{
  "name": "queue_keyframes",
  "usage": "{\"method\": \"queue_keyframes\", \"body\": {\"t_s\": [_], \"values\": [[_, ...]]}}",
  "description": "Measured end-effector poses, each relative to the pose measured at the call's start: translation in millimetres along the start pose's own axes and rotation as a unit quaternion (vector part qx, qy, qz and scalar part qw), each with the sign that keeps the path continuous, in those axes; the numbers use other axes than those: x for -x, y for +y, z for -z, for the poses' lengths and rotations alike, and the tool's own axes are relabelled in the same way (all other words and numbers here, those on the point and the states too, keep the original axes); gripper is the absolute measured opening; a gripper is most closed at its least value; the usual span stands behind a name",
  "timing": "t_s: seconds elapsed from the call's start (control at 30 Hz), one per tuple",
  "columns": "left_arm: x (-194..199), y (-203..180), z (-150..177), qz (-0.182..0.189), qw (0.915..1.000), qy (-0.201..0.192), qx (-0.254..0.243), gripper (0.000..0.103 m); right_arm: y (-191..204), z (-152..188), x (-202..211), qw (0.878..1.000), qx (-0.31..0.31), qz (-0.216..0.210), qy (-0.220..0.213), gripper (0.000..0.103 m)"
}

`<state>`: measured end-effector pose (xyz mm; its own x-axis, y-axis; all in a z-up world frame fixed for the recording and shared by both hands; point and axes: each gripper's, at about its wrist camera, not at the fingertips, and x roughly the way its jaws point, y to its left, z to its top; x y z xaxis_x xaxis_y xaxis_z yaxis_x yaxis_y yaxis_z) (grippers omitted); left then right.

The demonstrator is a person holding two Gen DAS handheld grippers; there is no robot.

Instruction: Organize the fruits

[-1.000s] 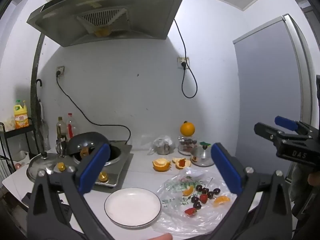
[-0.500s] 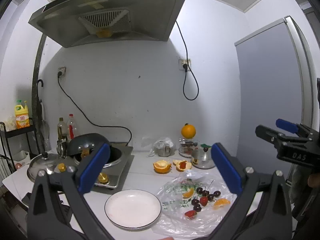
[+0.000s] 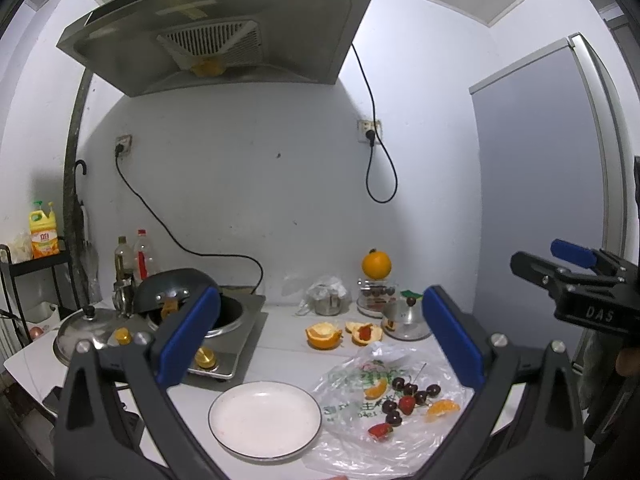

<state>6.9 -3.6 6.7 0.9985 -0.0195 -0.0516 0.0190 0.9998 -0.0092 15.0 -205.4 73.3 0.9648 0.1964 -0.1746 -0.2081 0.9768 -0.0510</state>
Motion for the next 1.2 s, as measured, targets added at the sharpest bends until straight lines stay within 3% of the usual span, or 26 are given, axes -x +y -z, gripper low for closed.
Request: {"method": "queue_keyframes", "body": {"t_s": [0.53, 1.2], "values": [[-3, 11, 2, 0.014, 0.9997, 0.008, 0.018, 0.102, 1, -3, 1, 1.0, -0.001, -0.009, -0.005, 0.095], [-6, 5, 6, 0.004, 0.9999, -0.001, 0.016, 0.102, -2, -1, -3, 1.0, 0.001, -0.006, 0.002, 0.095]]}}
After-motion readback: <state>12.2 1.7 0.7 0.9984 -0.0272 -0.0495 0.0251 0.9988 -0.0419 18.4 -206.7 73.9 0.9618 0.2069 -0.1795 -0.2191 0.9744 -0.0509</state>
